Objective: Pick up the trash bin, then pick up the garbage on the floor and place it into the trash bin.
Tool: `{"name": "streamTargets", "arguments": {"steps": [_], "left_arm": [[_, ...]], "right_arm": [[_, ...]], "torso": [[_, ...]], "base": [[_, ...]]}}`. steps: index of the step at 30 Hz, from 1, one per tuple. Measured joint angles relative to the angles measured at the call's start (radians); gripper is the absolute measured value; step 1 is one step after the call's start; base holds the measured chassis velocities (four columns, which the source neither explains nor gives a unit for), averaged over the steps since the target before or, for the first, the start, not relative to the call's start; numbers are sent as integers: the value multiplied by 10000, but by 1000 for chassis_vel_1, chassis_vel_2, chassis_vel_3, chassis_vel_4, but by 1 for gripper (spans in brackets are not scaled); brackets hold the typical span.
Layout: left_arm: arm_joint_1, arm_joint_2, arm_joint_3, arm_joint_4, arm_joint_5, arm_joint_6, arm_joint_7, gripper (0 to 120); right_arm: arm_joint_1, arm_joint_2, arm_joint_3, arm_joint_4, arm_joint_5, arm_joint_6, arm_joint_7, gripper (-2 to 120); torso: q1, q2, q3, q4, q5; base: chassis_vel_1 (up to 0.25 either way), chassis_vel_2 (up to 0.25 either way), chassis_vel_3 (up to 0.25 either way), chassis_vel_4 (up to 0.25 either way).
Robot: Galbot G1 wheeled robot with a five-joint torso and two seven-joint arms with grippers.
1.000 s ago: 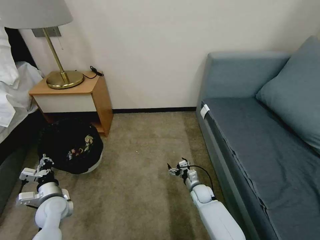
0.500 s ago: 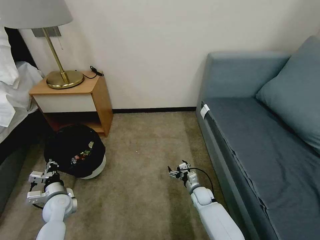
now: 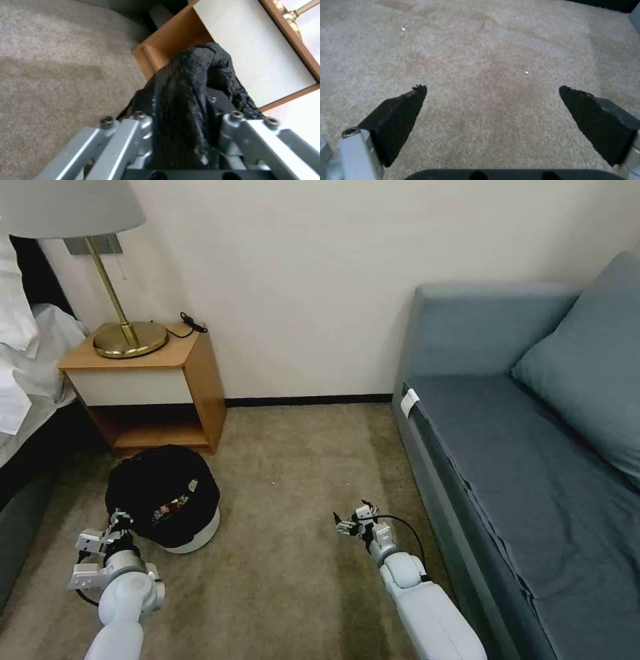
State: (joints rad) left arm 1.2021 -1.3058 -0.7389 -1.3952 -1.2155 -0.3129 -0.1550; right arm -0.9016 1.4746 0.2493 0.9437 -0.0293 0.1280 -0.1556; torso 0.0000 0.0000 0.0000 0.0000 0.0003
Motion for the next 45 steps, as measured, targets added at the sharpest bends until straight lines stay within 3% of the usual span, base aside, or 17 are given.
{"name": "streamTargets", "arguments": {"steps": [6, 11, 18, 26, 33, 40, 45], "left_arm": [[4, 1, -112, -39, 486, 12, 9, 50], [242, 10, -284, -244, 1663, 87, -179, 72], [501, 63, -420, -378, 2137, 95, -237, 95], [810, 92, -561, -687, 2592, -22, -200, 100], [1061, -8, -782, -1023, 3762, -342, -57, 100], [1359, -76, -950, -1275, 5401, -676, 422, 100], [1603, -103, -952, -1562, 6664, -876, 1102, 100]], "right_arm": [[-12, 5, 0, -24, -43, 31, -40, 100], [-34, 48, 14, 36, -44, 29, -43, 100], [-109, 40, 5, 134, -46, 12, -34, 100], [-254, 55, 40, 328, -48, -15, -10, 100], [-481, 40, 128, 599, -73, -20, 11, 100], [-690, 49, 358, 819, -172, 106, 18, 100], [-885, 105, 564, 1020, -204, 223, 23, 100]], "torso": [[0, -1, 1, -1, -5], [0, 0, 0, 1, -3], [0, 0, 0, 1, -4], [0, 0, 0, 0, -4], [0, 0, 1, 0, -3], [0, -1, 0, 0, -3], [0, 0, 0, 0, -3]], "base": [[0, 0, 0, 0], [0, 0, 0, 0], [0, 0, 0, 0], [0, 0, 0, 0], [0, 0, 0, 0], [0, 0, 0, 0], [0, 0, 0, 0]]}}
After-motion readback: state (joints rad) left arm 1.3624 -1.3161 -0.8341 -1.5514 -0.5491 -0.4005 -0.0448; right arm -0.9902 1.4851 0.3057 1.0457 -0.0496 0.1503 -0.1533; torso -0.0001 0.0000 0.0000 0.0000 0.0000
